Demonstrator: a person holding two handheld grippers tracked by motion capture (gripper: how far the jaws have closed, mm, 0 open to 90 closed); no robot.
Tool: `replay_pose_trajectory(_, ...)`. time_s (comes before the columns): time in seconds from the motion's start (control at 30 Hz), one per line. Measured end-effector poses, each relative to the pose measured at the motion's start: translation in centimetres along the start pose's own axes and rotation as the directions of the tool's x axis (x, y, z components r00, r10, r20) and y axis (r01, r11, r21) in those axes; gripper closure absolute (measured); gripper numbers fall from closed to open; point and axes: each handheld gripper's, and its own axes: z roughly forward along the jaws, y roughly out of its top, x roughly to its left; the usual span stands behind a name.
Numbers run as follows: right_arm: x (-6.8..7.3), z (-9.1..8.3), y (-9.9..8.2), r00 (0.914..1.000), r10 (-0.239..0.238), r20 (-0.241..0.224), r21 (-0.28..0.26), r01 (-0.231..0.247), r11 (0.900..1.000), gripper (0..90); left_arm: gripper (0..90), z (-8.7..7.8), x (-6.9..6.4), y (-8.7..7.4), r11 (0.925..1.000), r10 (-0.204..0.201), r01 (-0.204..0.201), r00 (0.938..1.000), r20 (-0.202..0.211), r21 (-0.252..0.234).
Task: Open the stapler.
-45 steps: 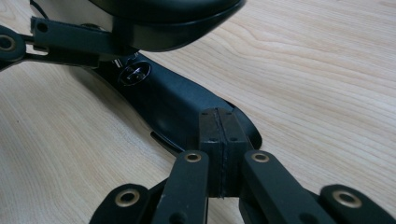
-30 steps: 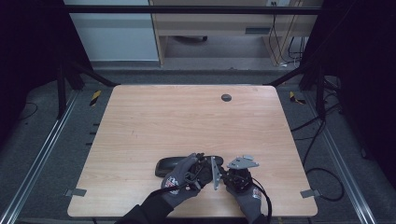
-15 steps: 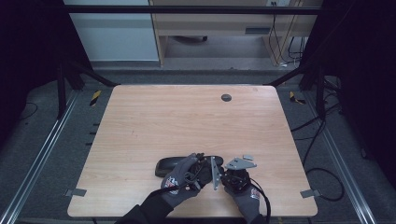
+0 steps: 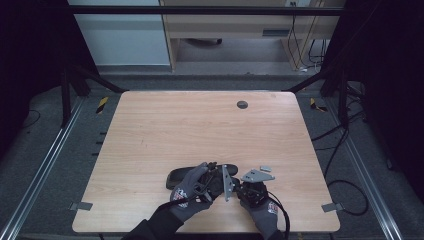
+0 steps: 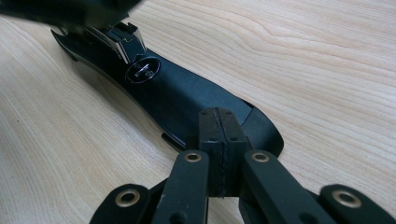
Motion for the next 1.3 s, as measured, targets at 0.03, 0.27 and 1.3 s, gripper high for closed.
replay_pose_trajectory(0.03, 0.0, 0.0, 0.0, 1.0, 0.001, 0.0, 0.0, -0.001, 1.0, 90.0, 49.3, -0.1, 0.1, -0.1, 0.9999, -0.013, 0.013, 0.9999, 0.0, -0.01)
replay_pose_trajectory(0.27, 0.0, 0.0, 0.1, 0.9999, 0.014, 0.001, 0.005, -0.014, 0.9999, 90.0, 50.6, -1.2, 1.3, -0.3, 0.9983, -0.049, 0.049, 0.9988, -0.003, -0.031)
replay_pose_trajectory(1.3, 0.0, 0.0, 0.1, 0.9999, 0.012, 0.003, 0.008, -0.012, 0.9999, 90.0, 57.8, -5.9, 5.4, -2.9, 0.9636, -0.24, 0.232, 0.9698, -0.046, -0.134)
